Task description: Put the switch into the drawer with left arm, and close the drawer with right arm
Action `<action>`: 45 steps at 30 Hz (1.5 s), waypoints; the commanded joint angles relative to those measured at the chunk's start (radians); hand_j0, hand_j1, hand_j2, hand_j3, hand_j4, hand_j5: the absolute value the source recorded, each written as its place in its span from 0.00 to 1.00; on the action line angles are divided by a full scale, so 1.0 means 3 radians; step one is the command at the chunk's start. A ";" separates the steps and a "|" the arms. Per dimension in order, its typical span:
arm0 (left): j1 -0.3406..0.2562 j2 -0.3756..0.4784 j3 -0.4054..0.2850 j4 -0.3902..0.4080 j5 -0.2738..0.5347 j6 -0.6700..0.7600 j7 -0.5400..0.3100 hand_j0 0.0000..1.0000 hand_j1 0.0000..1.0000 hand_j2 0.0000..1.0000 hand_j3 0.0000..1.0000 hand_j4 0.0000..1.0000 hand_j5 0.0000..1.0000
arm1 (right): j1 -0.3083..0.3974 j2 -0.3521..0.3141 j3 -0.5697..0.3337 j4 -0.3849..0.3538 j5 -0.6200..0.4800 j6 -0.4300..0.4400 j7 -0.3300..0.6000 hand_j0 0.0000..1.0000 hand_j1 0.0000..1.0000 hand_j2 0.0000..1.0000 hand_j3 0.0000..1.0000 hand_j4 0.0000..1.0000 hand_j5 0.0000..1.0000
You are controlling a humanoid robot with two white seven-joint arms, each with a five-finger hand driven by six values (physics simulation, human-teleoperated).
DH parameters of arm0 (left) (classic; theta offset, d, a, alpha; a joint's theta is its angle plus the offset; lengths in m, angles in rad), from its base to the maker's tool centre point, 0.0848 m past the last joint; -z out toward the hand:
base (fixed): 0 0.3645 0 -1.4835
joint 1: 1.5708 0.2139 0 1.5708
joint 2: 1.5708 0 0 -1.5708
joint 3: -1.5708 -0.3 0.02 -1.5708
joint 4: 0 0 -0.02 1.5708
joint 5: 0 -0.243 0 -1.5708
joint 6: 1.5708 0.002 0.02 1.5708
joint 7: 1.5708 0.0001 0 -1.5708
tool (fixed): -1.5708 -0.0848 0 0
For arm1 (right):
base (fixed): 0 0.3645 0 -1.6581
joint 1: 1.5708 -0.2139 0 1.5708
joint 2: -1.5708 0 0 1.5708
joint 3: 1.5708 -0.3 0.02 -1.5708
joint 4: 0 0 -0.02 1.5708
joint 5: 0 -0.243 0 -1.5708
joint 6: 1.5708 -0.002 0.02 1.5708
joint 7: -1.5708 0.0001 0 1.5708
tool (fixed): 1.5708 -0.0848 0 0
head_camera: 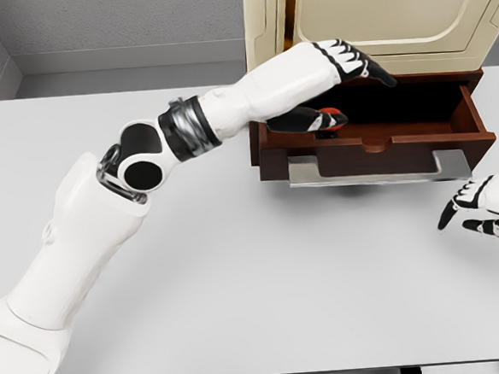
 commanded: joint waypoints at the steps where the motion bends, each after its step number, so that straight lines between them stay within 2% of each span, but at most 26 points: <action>1: 0.0000 0.0120 -0.0025 -0.0047 0.0326 -0.0015 -0.0003 0.76 0.76 0.76 0.76 0.76 0.76 | 0.0000 -0.0004 0.0101 -0.0001 -0.0021 0.0008 -0.0001 0.54 0.54 0.54 0.54 0.54 0.54; 3: 0.0000 0.0248 -0.0036 -0.0113 0.0725 0.0061 -0.0095 0.76 0.76 0.76 0.76 0.76 0.76 | -0.0051 -0.0004 0.0148 -0.0001 -0.0021 0.0008 -0.0001 0.54 0.54 0.54 0.54 0.54 0.54; 4: -0.0005 0.0329 -0.0036 -0.0139 0.0975 0.0174 -0.0259 0.76 0.76 0.76 0.76 0.76 0.76 | -0.0051 -0.0004 0.0148 -0.0001 -0.0015 0.0008 -0.0001 0.54 0.54 0.54 0.54 0.54 0.54; 7: 0.0000 0.0381 -0.0051 -0.0195 0.1333 0.0322 -0.0530 0.77 0.77 0.77 0.77 0.77 0.77 | -0.0046 -0.0004 0.0153 -0.0001 -0.0021 0.0008 -0.0001 0.54 0.54 0.54 0.54 0.54 0.54; 9: 0.0000 0.0508 -0.0107 -0.0359 0.1635 0.0547 -0.0586 0.79 0.79 0.79 0.79 0.79 0.79 | -0.0046 -0.0004 0.0153 -0.0001 -0.0020 0.0008 -0.0001 0.54 0.54 0.54 0.54 0.54 0.54; 11: -0.0005 0.0529 -0.0107 -0.0384 0.1666 0.0629 -0.0586 0.81 0.81 0.81 0.81 0.81 0.81 | -0.0046 -0.0004 0.0153 -0.0001 -0.0021 0.0008 -0.0001 0.54 0.54 0.54 0.54 0.54 0.54; 14: -0.0010 0.0549 -0.0107 -0.0405 0.1824 0.0818 -0.0586 0.93 0.93 0.93 0.93 0.93 0.93 | -0.0010 -0.0055 0.0148 -0.0001 -0.0021 0.0008 -0.0001 0.54 0.54 0.54 0.54 0.54 0.54; 15: -0.0010 0.0554 -0.0102 -0.0410 0.1835 0.0895 -0.0586 0.99 0.99 0.99 0.99 0.99 0.99 | -0.0005 -0.0075 0.0148 -0.0001 -0.0021 0.0008 -0.0001 0.54 0.54 0.54 0.54 0.54 0.54; 16: -0.0010 0.0565 -0.0102 -0.0410 0.1835 0.0936 -0.0586 1.00 1.00 1.00 1.00 1.00 1.00 | -0.0005 -0.0081 0.0148 -0.0001 -0.0021 0.0008 -0.0001 0.54 0.54 0.54 0.54 0.54 0.54; 17: -0.0010 0.0565 -0.0102 -0.0410 0.1850 0.0946 -0.0586 1.00 1.00 1.00 1.00 1.00 1.00 | -0.0005 -0.0086 0.0148 -0.0006 -0.0021 0.0008 -0.0001 0.54 0.54 0.54 0.54 0.54 0.54; 18: -0.0005 0.0575 -0.0102 -0.0410 0.2023 0.1033 -0.0586 1.00 1.00 1.00 1.00 1.00 1.00 | -0.0005 -0.0091 0.0137 -0.0006 -0.0021 0.0008 -0.0001 0.54 0.54 0.54 0.54 0.54 0.54; 20: -0.0005 0.0662 -0.0107 -0.0528 0.2152 0.1396 -0.0591 1.00 1.00 1.00 1.00 1.00 1.00 | 0.0005 -0.0162 0.0122 -0.0006 -0.0021 0.0008 -0.0001 0.54 0.54 0.54 0.54 0.54 0.54; 22: -0.0005 0.0667 -0.0107 -0.0533 0.2300 0.1590 -0.0597 1.00 1.00 1.00 1.00 1.00 1.00 | 0.0010 -0.0167 0.0107 -0.0001 -0.0021 0.0008 -0.0001 0.54 0.54 0.54 0.54 0.54 0.54; 24: 0.0000 0.0708 -0.0107 -0.0604 0.2417 0.1892 -0.0828 1.00 1.00 1.00 1.00 1.00 1.00 | 0.0010 -0.0167 0.0071 -0.0001 -0.0021 0.0008 -0.0001 0.54 0.54 0.54 0.54 0.54 0.54; 28: 0.0000 0.0733 -0.0107 -0.0666 0.2637 0.2235 -0.0828 1.00 1.00 1.00 1.00 1.00 1.00 | 0.0010 -0.0157 0.0061 -0.0001 -0.0021 0.0008 -0.0001 0.54 0.54 0.54 0.54 0.54 0.54; 34: 0.0000 0.0744 -0.0097 -0.0666 0.2668 0.2511 -0.0828 1.00 1.00 1.00 1.00 1.00 1.00 | 0.0010 -0.0193 0.0056 -0.0006 -0.0021 0.0008 -0.0001 0.56 0.56 0.56 0.56 0.56 0.56; 36: -0.0010 0.0820 -0.0087 -0.0661 0.2796 0.2582 -0.0828 1.00 1.00 1.00 1.00 1.00 1.00 | 0.0010 -0.0224 0.0040 -0.0001 -0.0026 0.0008 -0.0001 0.56 0.56 0.56 0.56 0.56 0.56; 45: -0.0072 0.0795 -0.0102 -0.0635 0.2811 0.2777 -0.0828 1.00 1.00 1.00 1.00 1.00 1.00 | -0.0005 -0.0229 0.0040 -0.0001 -0.0051 0.0008 -0.0001 0.56 0.56 0.56 0.56 0.56 0.56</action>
